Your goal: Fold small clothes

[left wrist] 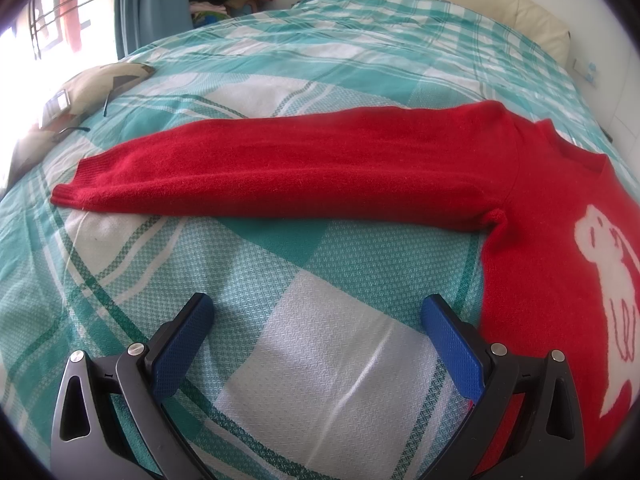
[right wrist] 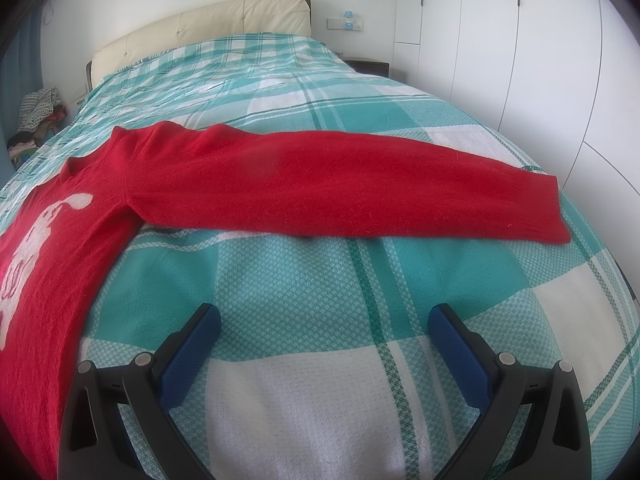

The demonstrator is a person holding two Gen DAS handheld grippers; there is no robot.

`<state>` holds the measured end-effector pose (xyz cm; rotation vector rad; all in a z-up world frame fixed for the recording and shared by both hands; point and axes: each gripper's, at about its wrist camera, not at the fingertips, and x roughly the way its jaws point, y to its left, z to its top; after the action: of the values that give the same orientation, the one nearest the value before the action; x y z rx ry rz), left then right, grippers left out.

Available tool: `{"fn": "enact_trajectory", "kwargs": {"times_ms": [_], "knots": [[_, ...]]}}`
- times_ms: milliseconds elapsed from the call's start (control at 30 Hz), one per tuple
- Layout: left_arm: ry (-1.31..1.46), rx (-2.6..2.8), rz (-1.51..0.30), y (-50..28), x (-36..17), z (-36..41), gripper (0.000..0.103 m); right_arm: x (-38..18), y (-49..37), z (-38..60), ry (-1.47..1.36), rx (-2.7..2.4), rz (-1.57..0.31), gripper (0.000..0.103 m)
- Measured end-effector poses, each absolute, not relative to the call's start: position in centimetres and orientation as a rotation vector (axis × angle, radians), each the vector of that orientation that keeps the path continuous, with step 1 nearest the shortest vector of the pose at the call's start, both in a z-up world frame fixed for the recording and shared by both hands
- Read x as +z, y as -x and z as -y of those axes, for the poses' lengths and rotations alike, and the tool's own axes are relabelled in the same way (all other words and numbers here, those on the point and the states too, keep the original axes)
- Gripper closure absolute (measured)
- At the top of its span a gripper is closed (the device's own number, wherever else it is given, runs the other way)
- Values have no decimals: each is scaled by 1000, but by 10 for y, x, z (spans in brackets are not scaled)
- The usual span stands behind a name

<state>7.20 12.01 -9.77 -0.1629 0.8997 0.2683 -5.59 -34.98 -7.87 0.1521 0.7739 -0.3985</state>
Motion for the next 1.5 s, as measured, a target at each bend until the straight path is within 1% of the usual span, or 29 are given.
{"fn": "enact_trajectory", "kwargs": {"times_ms": [367,1500], "knots": [[185,251,-936,-74,-100,-127,0,-80,56,350,-154,-398,-774,1],[178,252,-938,-73,-100,-126,0,-80,55,349,-156,-396,-774,0]]}}
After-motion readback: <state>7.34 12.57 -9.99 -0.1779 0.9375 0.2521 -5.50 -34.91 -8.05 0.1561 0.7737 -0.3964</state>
